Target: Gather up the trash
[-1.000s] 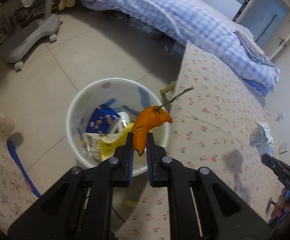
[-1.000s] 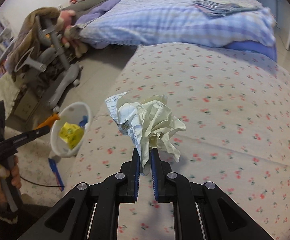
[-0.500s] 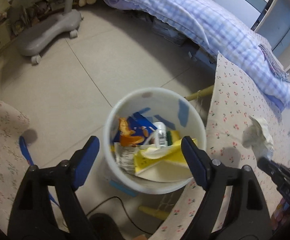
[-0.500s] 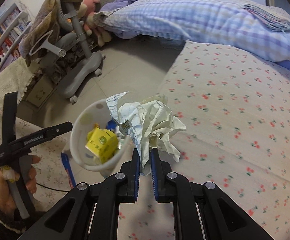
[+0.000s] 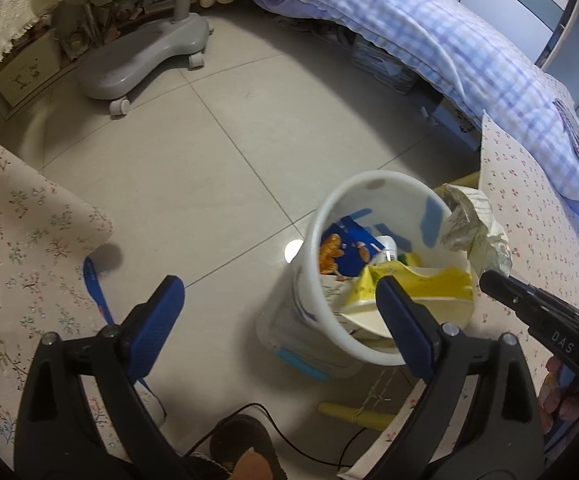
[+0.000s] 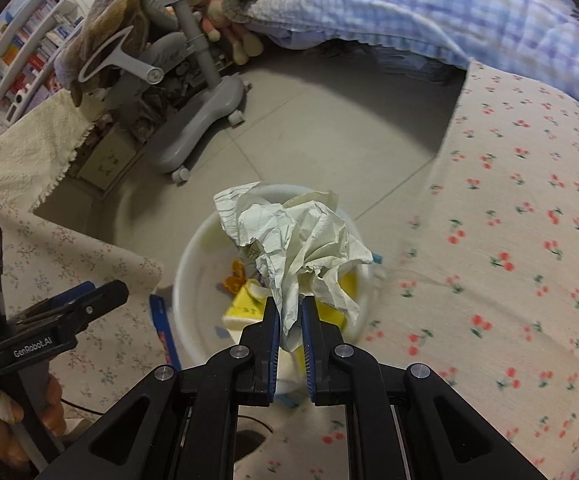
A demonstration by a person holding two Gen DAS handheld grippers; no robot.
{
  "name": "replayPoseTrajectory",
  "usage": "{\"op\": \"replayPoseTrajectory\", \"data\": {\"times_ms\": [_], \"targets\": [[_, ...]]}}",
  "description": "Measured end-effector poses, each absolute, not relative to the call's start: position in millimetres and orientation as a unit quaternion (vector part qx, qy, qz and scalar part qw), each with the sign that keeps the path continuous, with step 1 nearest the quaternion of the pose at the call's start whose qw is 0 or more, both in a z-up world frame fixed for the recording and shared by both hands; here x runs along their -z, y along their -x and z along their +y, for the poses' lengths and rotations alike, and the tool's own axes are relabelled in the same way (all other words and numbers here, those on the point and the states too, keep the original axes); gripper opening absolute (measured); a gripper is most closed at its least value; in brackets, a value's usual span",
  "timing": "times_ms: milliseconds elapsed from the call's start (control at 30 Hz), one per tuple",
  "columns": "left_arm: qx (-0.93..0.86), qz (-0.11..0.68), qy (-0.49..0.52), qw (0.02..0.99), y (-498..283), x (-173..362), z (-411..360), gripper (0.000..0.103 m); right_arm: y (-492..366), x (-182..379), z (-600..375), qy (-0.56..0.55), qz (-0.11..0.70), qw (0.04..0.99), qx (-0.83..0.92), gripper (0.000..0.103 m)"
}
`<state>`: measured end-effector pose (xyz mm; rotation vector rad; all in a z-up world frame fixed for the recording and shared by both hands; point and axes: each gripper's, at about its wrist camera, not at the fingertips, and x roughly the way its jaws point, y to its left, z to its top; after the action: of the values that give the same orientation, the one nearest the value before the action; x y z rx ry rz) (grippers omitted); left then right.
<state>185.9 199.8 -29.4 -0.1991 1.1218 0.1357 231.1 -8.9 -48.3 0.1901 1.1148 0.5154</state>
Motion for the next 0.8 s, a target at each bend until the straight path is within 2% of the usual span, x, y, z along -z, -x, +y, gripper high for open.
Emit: {"op": "replayPoseTrajectory", "data": {"times_ms": [67,133,200,267,300,333,467,633,800], "targets": [[-0.067,0.531,0.093,0.840,-184.2,29.5,201.2,0.097,-229.3,48.6,-9.9,-0.100,0.526,0.807,-0.248,0.016],[-0.065,0.531,0.092,0.840,-182.9,28.9,200.1,0.098,-229.5,47.5,-13.5,-0.110,0.530,0.803,-0.248,0.029],[-0.062,0.530,0.091,0.841,-181.3,27.6,195.5,0.099,-226.9,42.2,-21.9,-0.111,0.525,0.809,-0.240,0.036],[-0.056,0.528,0.085,0.843,-177.7,26.1,188.4,0.102,-220.7,34.3,-34.1,-0.114,0.518,0.816,-0.230,0.046],[-0.054,0.528,0.080,0.843,-175.9,25.6,184.0,0.102,-218.4,29.3,-40.4,-0.118,0.514,0.819,-0.225,0.060],[-0.052,0.530,0.076,0.843,-174.0,25.2,180.0,0.102,-212.3,22.4,-50.7,-0.122,0.506,0.826,-0.216,0.067],[-0.025,0.527,0.059,0.847,-157.6,18.5,153.4,0.102,-190.5,-1.9,-77.9,-0.113,0.489,0.845,-0.184,0.069],[0.009,0.512,0.031,0.858,-130.7,9.1,114.3,0.102,-138.0,-31.1,-120.8,-0.100,0.453,0.876,-0.132,0.083],[0.028,0.505,0.020,0.862,-90.6,9.7,74.1,0.102,-80.4,-39.4,-160.5,-0.085,0.434,0.893,-0.079,0.087]]}}
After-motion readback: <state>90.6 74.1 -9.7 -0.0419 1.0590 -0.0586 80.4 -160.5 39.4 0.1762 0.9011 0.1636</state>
